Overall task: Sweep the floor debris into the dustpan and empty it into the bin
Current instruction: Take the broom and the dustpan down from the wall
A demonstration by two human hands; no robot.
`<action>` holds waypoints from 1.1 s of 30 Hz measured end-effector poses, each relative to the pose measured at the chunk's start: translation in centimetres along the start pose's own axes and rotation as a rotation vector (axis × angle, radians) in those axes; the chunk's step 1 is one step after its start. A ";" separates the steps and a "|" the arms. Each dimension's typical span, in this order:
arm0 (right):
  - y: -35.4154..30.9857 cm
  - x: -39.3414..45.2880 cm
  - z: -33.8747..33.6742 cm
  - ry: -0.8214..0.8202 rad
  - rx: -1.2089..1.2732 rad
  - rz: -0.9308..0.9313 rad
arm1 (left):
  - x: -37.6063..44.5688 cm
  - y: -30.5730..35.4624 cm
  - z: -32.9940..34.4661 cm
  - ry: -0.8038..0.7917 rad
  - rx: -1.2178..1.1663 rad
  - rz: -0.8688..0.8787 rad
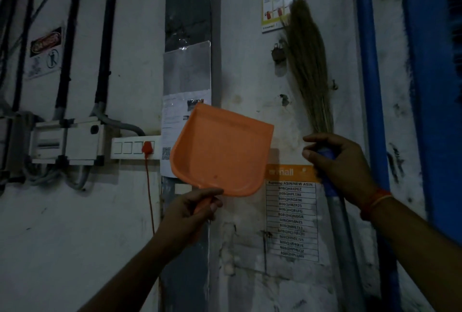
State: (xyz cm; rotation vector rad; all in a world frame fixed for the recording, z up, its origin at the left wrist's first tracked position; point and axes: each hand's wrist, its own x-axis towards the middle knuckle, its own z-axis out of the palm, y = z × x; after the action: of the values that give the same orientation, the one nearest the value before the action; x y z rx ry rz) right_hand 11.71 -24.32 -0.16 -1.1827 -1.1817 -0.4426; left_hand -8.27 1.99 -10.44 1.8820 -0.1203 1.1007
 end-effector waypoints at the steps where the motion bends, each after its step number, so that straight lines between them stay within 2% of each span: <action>1: 0.0 -0.3 0.5 -0.006 0.028 0.003 | -0.5 -0.2 0.7 0.027 -0.029 -0.001; 9: 0.6 -2.5 5.0 -0.012 0.174 0.043 | -3.9 -0.7 5.2 0.135 -0.030 -0.003; 14: 1.1 -3.8 6.8 0.014 0.239 0.076 | -4.9 -0.5 5.4 0.223 -0.066 0.014; 21: 1.1 -5.7 7.8 0.008 0.251 0.136 | -7.5 -0.9 3.8 0.250 -0.055 0.008; 25: -0.4 -7.0 9.5 -0.010 0.286 0.142 | -10.4 -1.0 1.8 0.320 -0.054 -0.025; 33: -4.8 -10.2 16.9 -0.053 0.380 0.202 | -18.8 1.2 -5.3 0.418 0.000 -0.099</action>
State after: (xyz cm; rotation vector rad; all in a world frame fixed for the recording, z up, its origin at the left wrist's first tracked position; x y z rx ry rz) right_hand -4.03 -14.25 -8.22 -0.9722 -1.1184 -0.0298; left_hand -23.49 -1.05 -22.46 1.6010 0.2076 1.3965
